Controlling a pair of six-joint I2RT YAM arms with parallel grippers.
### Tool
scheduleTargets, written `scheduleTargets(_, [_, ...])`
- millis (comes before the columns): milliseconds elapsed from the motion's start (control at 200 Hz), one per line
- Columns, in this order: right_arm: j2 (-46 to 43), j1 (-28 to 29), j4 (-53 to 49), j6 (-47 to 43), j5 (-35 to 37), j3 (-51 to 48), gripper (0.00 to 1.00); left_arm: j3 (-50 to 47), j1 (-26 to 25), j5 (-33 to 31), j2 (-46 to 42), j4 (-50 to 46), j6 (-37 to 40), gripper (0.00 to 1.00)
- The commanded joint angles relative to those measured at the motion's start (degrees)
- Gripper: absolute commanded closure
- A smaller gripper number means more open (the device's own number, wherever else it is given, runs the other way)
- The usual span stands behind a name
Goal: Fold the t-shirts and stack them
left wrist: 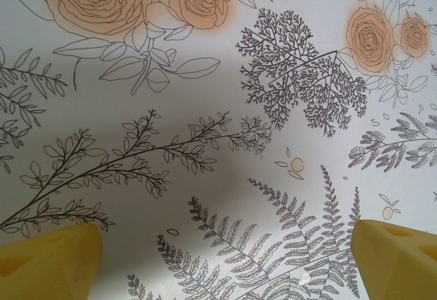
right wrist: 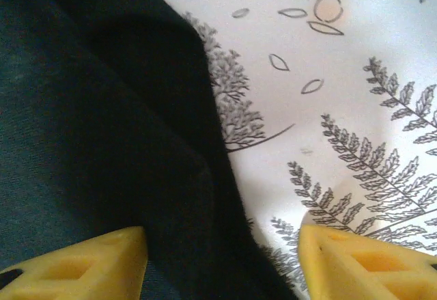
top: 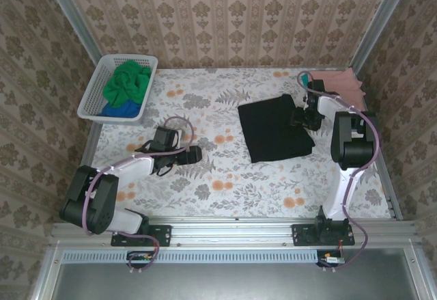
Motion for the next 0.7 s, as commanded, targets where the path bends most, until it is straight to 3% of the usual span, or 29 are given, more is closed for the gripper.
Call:
scheduleTargets(0, [1.6,0.6,-1.0,1.4,-5.3,0.6,0.41,1.7,0.5,1.1,0.1,0.4,1.6,0.04])
scheduleTargets(255, [0.6,3.6,0.6,1.8,-7.7,-0.2,0.46,2.9,0.5,1.7,1.2,0.4,1.6,0.05])
scheduleTargets(440, [3.4,3.5,-1.8,1.9,-2.1,1.6,0.48,2.7,0.5,1.6,1.1,0.2,1.8,0.05])
scheduleTargets(560, [3.4,3.3,-2.3,1.5,-2.3,2.0,0.60,2.8,0.6,1.4,0.8,-0.2,2.0,0.05])
scheduleTargets(695, [0.9,3.3,-3.4,-0.1,-0.3,3.0,0.86,3.0,0.6,1.5,0.2,-0.7,2.1,0.05])
